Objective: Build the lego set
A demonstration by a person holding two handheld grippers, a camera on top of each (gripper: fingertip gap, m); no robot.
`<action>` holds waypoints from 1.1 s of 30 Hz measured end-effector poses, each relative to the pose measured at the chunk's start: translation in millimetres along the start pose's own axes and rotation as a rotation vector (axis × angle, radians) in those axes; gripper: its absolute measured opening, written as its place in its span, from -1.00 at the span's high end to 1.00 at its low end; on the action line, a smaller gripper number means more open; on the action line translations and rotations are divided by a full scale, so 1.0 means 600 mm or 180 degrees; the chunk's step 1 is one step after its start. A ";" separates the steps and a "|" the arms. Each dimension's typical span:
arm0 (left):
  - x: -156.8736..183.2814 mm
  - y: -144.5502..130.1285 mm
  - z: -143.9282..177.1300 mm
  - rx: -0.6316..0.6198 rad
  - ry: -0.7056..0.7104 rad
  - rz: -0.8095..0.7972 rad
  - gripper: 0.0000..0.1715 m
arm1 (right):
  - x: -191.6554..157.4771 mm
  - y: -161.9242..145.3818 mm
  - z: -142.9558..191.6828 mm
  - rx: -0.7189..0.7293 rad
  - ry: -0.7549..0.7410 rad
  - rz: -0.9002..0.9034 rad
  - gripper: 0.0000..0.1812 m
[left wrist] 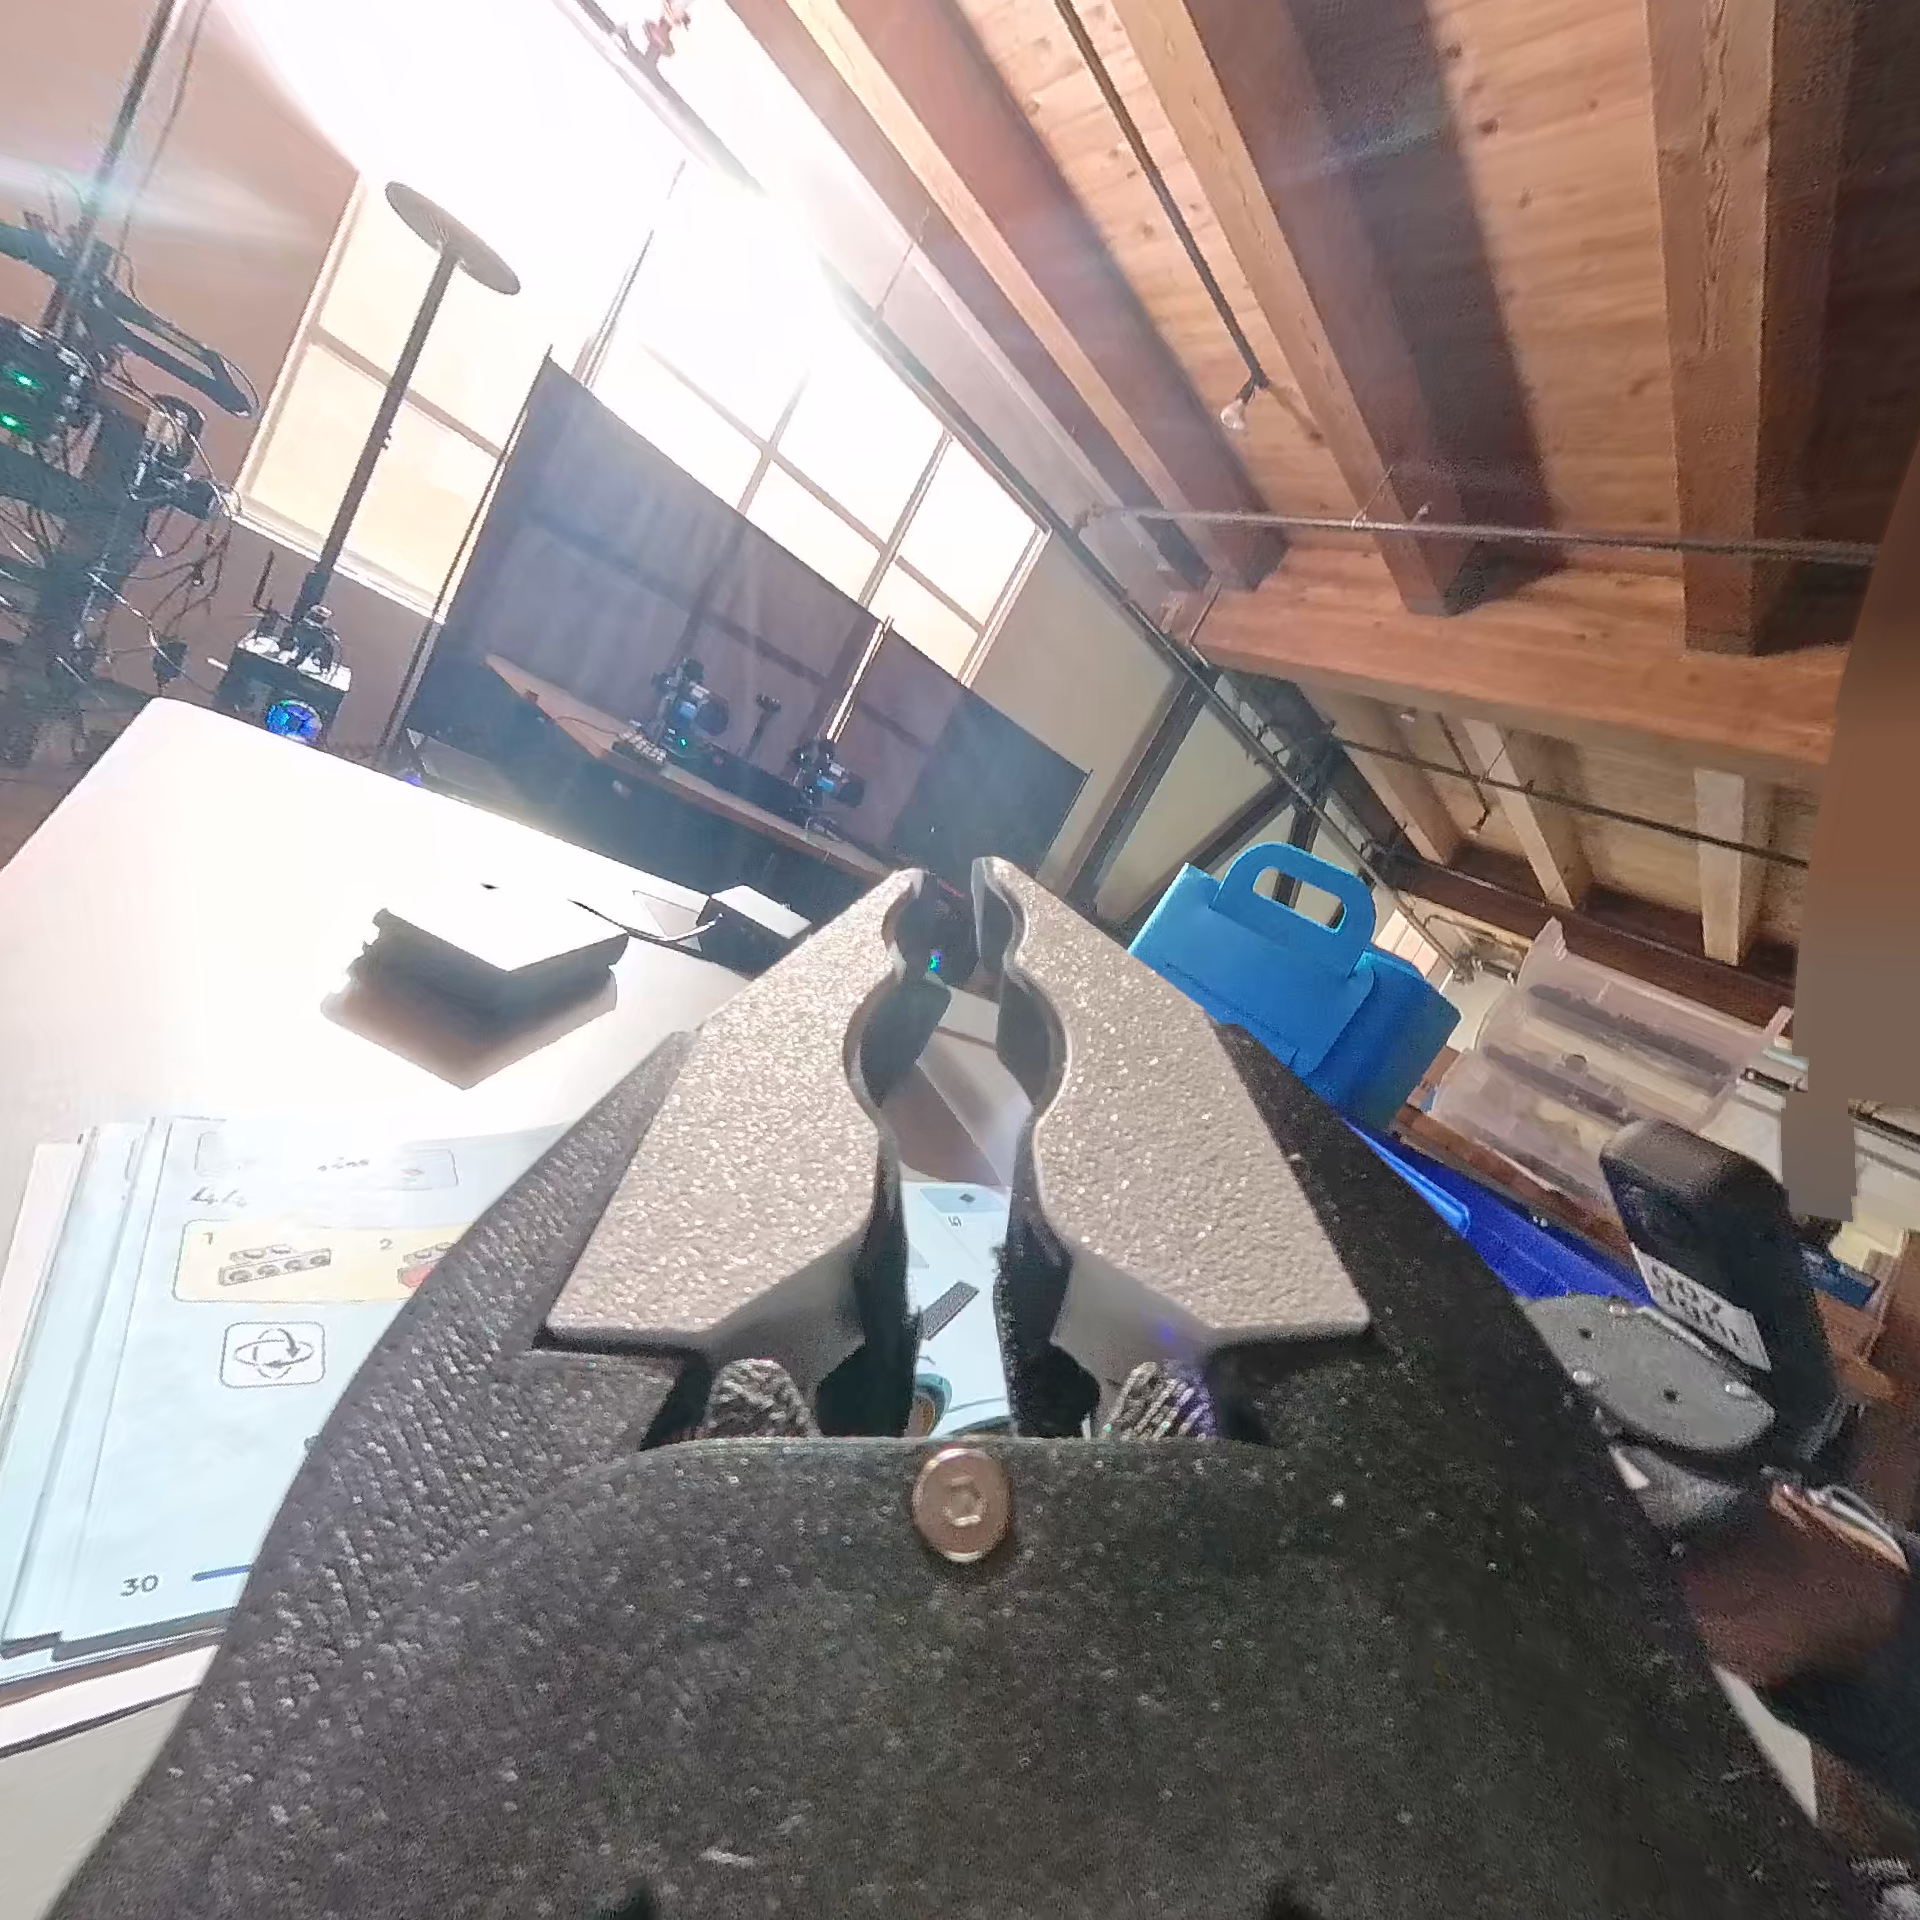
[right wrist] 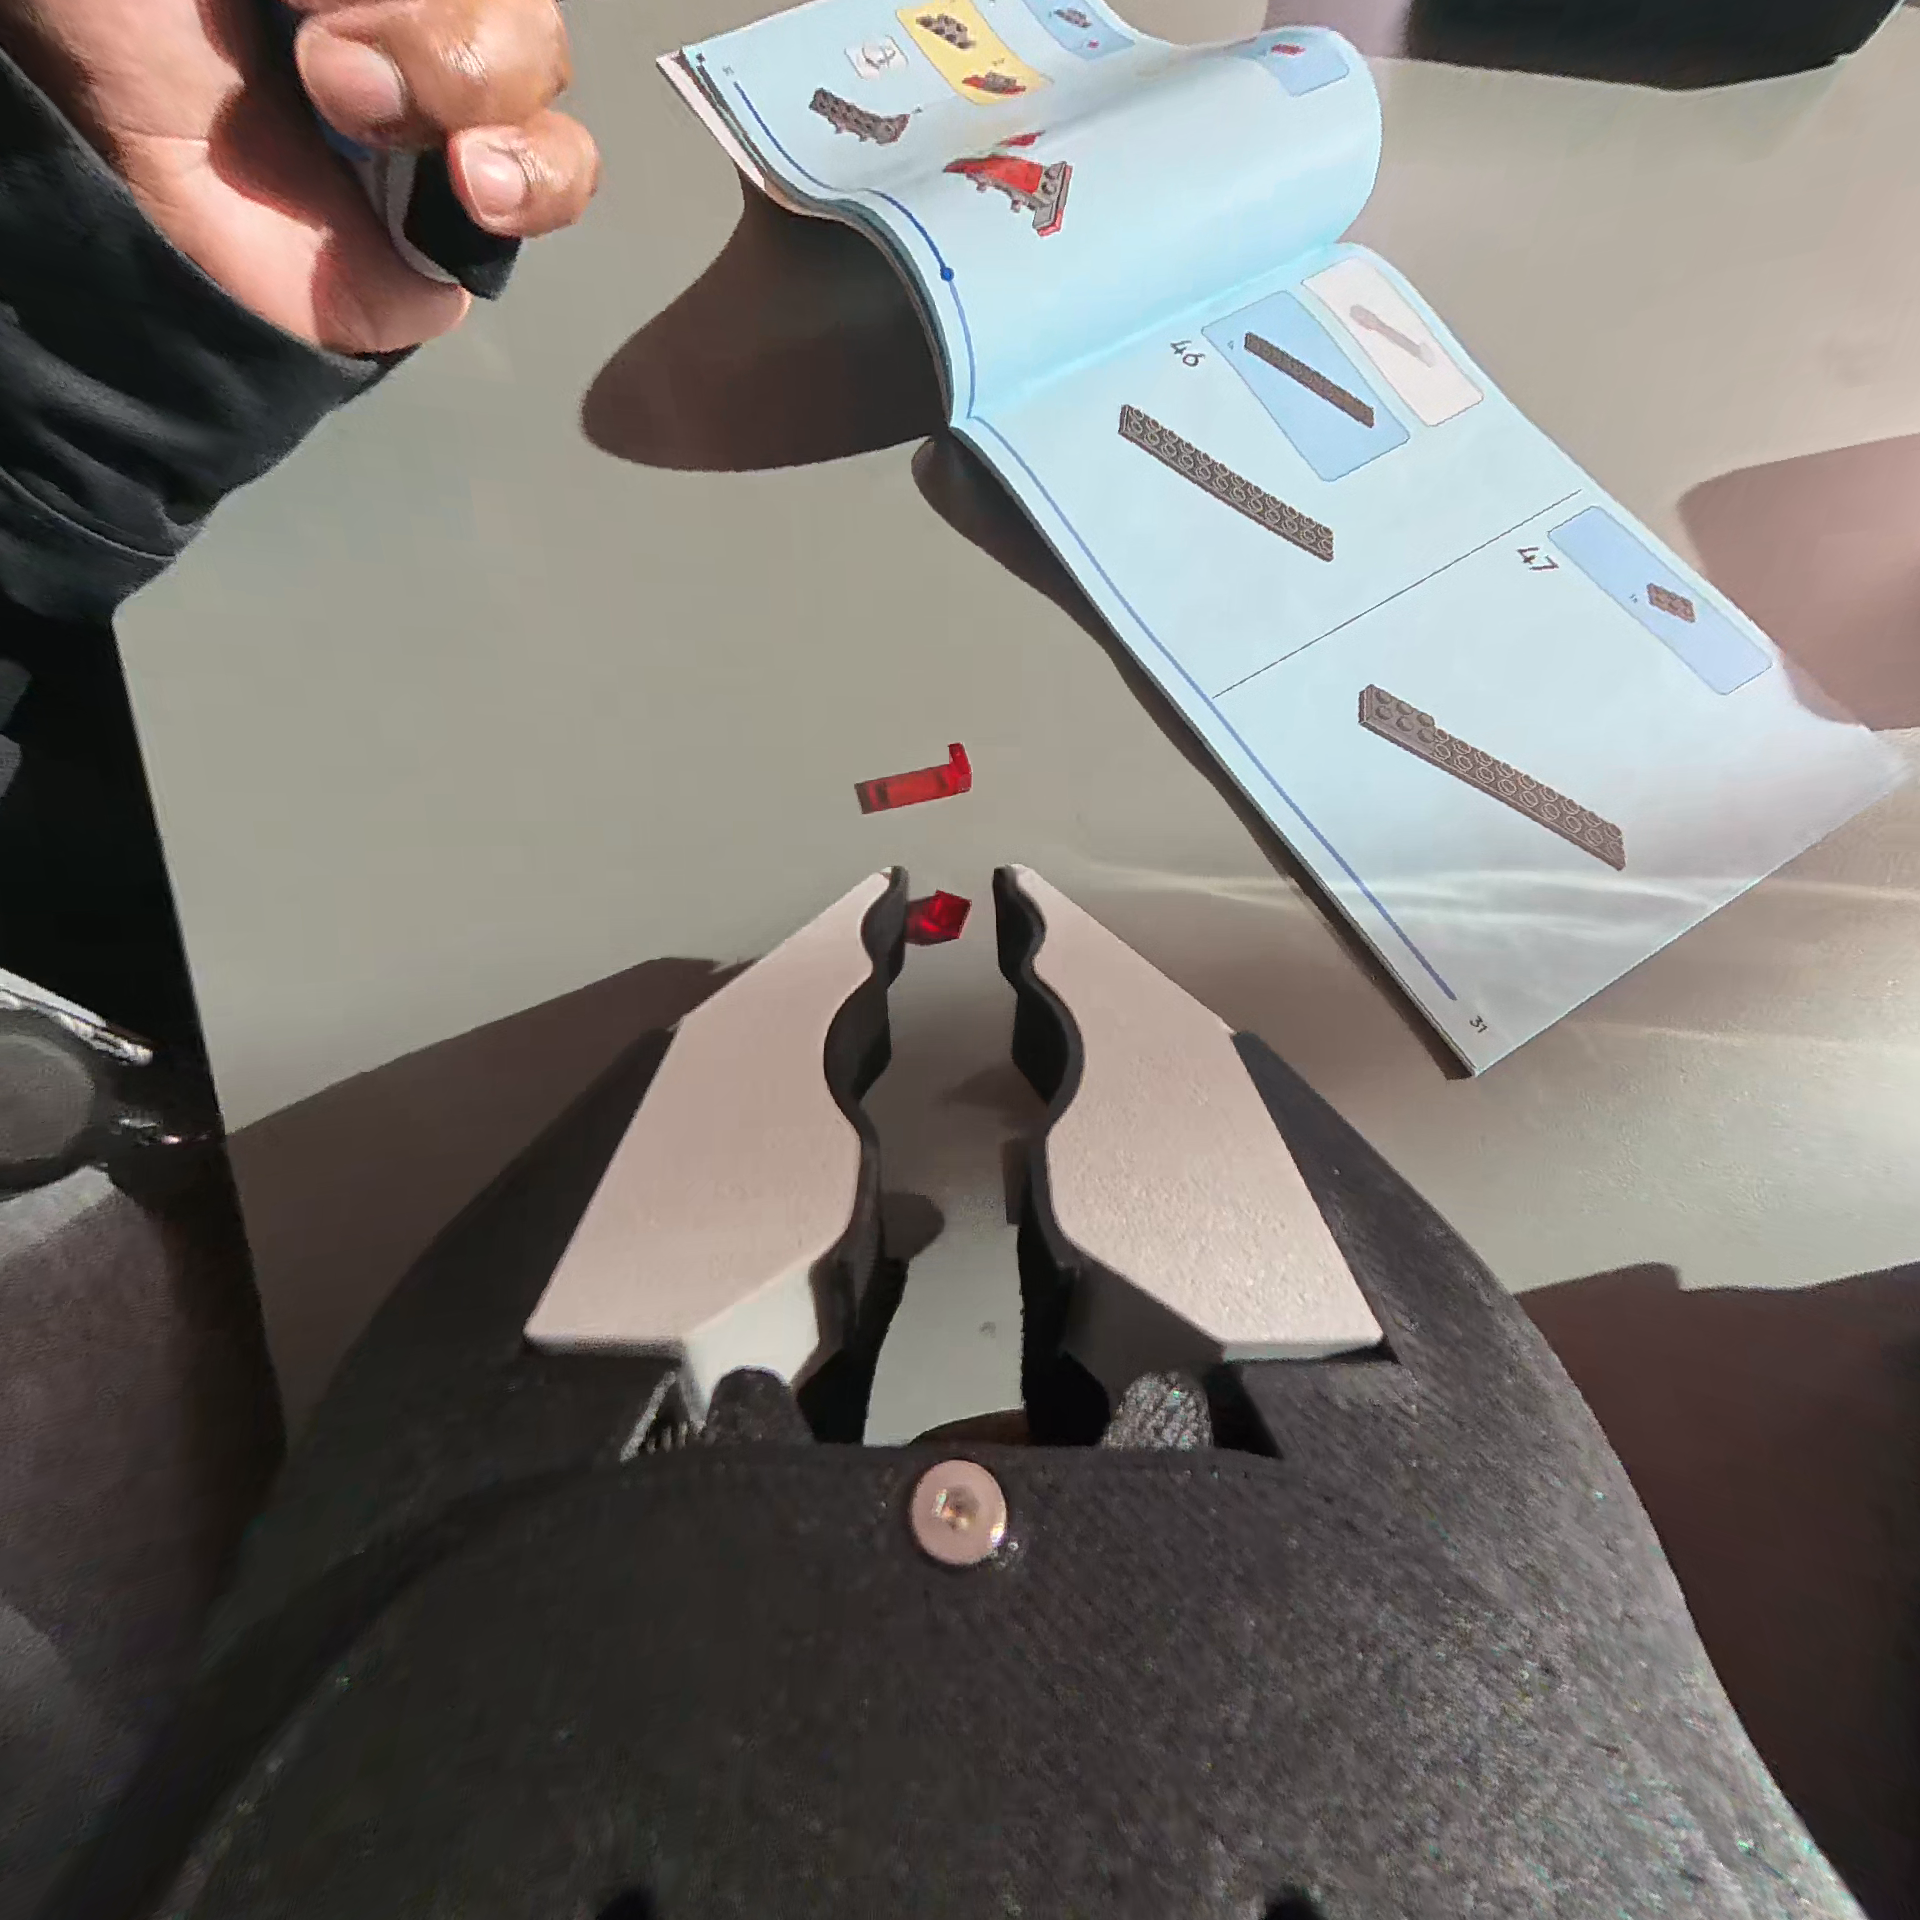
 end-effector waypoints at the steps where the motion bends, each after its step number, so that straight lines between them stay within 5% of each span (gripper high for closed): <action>1: 0.000 -0.001 -0.001 -0.0054 -0.0014 -0.0023 0.90 | 0.001 0.000 0.004 0.0055 0.0015 -0.0028 0.77; 15: 0.001 -0.023 -0.016 -0.0515 -0.0094 -0.0004 0.90 | 0.052 -0.034 0.082 0.0070 -0.0329 -0.0181 0.73; 33: 0.008 -0.040 -0.024 -0.0768 -0.0174 -0.0007 0.89 | 0.050 -0.037 0.036 -0.0351 -0.0125 -0.0099 0.78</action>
Point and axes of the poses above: each gripper's, where its closed fingertips meet, z back along the fingers, y out of its top, x = y × z across the jaws, the point moved 9 cm from there along z, back along the fingers, and after that the axes turned 7 degrees about x, right-handed, at the moved point
